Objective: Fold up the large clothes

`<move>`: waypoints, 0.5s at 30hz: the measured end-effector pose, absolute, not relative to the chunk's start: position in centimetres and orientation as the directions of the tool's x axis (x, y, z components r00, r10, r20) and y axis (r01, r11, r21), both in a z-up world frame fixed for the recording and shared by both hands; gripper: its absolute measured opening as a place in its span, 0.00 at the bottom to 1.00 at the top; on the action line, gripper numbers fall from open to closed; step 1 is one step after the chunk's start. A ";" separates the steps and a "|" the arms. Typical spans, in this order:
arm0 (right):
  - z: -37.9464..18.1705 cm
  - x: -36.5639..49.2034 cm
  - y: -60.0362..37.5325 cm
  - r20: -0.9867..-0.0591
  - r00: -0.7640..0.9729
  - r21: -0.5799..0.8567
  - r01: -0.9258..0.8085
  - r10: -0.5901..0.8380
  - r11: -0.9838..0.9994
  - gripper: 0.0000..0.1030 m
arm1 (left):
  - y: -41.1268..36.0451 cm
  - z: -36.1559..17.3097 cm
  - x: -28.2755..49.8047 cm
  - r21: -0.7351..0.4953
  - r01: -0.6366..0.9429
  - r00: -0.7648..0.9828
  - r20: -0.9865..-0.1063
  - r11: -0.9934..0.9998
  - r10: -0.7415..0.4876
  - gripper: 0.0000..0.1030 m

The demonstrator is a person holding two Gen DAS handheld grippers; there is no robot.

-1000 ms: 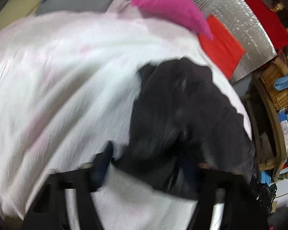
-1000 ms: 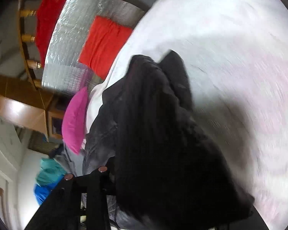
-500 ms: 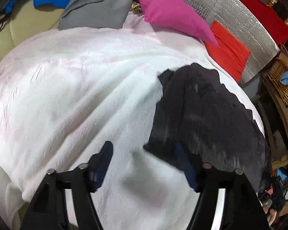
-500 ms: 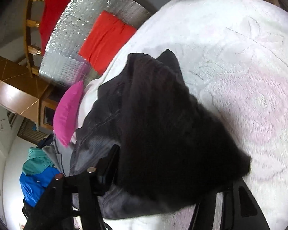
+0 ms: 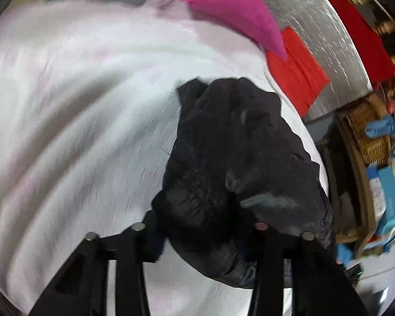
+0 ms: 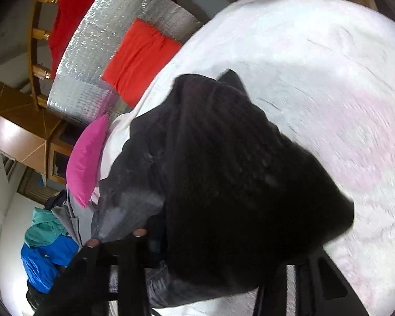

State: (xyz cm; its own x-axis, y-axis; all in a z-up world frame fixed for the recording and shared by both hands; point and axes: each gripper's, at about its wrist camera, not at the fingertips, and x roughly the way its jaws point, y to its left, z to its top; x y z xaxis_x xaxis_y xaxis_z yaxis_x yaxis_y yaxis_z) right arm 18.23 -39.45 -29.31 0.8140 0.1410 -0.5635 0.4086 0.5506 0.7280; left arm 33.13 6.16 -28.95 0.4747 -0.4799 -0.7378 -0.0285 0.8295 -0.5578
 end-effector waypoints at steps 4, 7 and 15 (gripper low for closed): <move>-28.4 19.1 -38.8 -0.511 0.849 0.748 0.362 0.136 0.556 0.38 | 5.1 -25.8 35.7 -0.492 0.030 0.530 -0.730 0.870 -0.431 0.36; -30.2 19.5 -38.4 -0.541 0.829 0.742 0.389 0.144 0.546 0.38 | 4.4 -26.5 36.9 -0.427 0.022 0.509 -0.773 0.904 -0.378 0.36; -31.2 17.0 -39.9 -0.512 0.828 0.811 0.379 0.229 0.445 0.58 | 4.9 -28.4 33.9 -0.375 0.000 0.493 -0.807 0.927 -0.327 0.59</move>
